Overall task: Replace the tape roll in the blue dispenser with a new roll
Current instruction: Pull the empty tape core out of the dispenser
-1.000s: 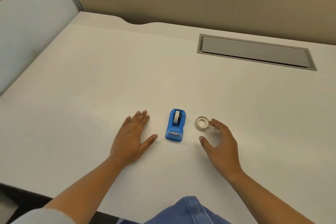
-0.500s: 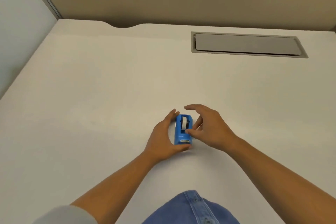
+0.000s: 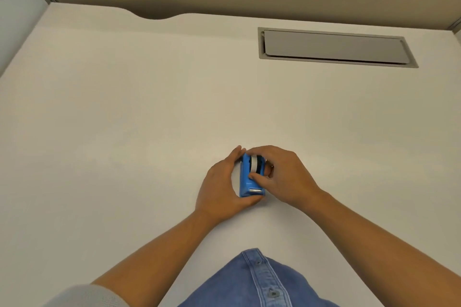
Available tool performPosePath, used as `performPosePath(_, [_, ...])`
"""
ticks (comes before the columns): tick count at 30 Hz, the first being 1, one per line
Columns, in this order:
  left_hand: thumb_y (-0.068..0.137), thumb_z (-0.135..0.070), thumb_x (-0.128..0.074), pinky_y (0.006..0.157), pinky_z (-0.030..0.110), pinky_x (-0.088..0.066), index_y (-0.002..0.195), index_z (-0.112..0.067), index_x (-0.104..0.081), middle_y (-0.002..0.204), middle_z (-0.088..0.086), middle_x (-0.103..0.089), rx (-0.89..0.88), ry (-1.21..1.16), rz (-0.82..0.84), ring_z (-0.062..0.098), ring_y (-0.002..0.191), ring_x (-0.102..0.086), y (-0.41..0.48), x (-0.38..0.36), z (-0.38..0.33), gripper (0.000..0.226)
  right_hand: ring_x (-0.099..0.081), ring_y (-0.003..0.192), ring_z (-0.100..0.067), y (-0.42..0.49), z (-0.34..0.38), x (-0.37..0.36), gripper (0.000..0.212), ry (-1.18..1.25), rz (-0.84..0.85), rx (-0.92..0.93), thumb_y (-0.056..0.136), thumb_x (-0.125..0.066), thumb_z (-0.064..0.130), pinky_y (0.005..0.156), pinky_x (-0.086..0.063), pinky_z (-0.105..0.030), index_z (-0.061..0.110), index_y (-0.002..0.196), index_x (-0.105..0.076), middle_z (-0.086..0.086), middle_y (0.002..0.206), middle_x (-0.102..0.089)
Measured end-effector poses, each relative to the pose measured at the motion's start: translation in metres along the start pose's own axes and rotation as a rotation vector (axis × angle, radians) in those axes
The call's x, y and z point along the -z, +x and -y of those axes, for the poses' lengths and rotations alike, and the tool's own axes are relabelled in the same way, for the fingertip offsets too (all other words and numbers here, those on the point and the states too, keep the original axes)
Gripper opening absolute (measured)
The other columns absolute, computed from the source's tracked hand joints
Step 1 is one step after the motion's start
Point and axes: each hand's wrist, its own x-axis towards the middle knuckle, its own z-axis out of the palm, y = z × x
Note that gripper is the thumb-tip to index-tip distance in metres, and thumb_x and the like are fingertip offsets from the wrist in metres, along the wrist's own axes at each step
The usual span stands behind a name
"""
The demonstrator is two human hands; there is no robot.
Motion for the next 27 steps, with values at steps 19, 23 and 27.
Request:
performPosePath(19, [0.061, -0.062, -0.076, 0.102, 0.028, -0.043, 0.140, -0.037, -0.032, 0.136, -0.019, -0.050, -0.036, 0.107, -0.033, 0.000, 0.119, -0.048, -0.001, -0.001, -0.004, 0.093, -0.052, 0.073, -0.007, 0.021, 0.016, 0.019, 0.023, -0.253, 0.178, 0.104, 0.075, -0.066, 0.021, 0.070, -0.051, -0.027, 0.028, 0.097, -0.065, 0.010, 0.095, -0.062])
performPosePath(23, [0.062, -0.063, -0.074, 0.101, 0.023, -0.041, 0.139, -0.037, -0.031, 0.135, -0.018, -0.051, -0.039, 0.128, -0.038, 0.000, 0.117, -0.048, 0.000, -0.001, -0.006, 0.093, -0.057, 0.077, -0.015, 0.024, 0.023, 0.022, 0.020, -0.298, 0.224, 0.081, 0.078, -0.065, 0.020, 0.070, -0.052, -0.034, 0.026, 0.097, -0.063, 0.005, 0.097, -0.059])
performPosePath(27, [0.061, -0.068, -0.072, 0.102, 0.020, -0.036, 0.135, -0.039, -0.035, 0.135, -0.019, -0.050, -0.093, 0.158, -0.031, -0.002, 0.117, -0.046, 0.001, 0.000, -0.008, 0.088, -0.058, 0.080, -0.019, 0.026, 0.029, 0.024, 0.019, -0.362, 0.258, 0.087, 0.080, -0.063, 0.020, 0.070, -0.051, -0.035, 0.026, 0.098, -0.063, 0.004, 0.097, -0.059])
